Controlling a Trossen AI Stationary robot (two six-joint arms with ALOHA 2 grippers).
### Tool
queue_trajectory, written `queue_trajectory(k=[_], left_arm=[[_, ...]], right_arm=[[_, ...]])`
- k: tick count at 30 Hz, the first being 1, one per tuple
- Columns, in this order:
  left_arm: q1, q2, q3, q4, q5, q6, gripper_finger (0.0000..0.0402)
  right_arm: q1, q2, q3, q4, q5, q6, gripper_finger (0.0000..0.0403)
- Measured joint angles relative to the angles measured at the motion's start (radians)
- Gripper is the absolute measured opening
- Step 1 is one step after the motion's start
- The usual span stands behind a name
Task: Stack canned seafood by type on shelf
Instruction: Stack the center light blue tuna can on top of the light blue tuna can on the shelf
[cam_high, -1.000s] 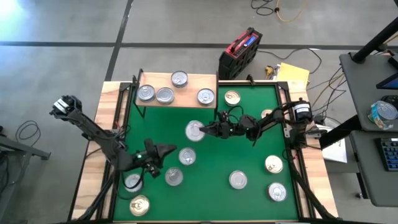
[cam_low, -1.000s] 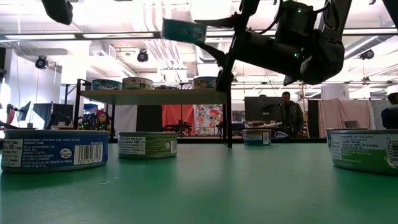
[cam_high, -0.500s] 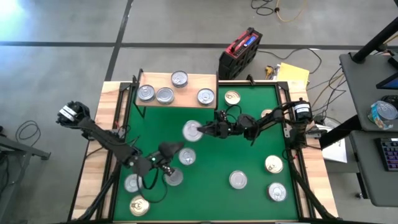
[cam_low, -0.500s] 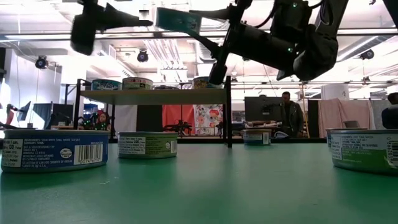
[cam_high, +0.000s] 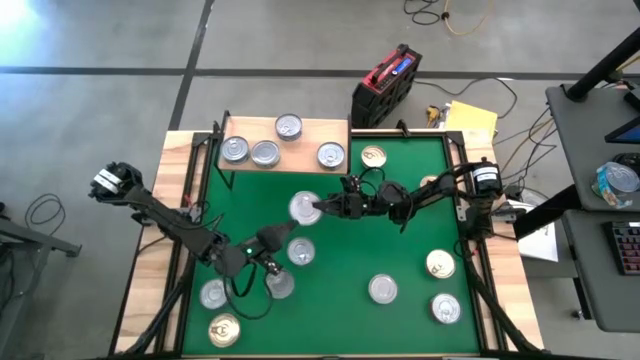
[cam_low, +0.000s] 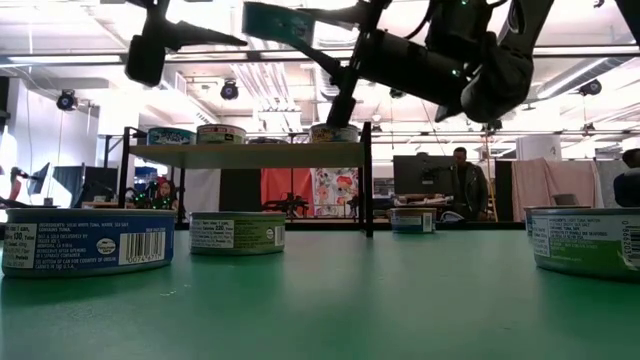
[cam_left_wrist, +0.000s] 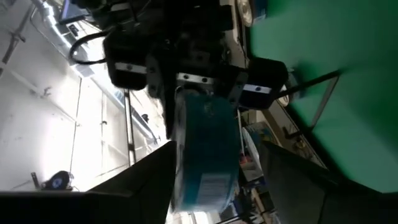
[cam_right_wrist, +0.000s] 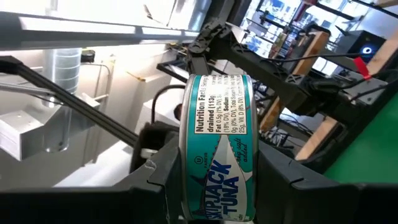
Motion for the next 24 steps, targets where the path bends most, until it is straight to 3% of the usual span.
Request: queue_trajectory(k=[13,21,24], left_arm=[[0.029,0.000,0.000,-0.002,-0.028,0.051,0.0202],[0.029,0.000,0.000,0.009,-0.057,0.050,0.0118],[0.029,0.001,0.000,0.009,-0.063,0.043,0.0115]], right_arm=[[0.002,0.000,0.048,-0.075,0.000,-0.021,0.0131],[0.002,0.000,0.053,-0.087,0.006,-0.029,0.0131],[0.002,0.000,0.053,-0.088,0.009,-0.019,0.0131]])
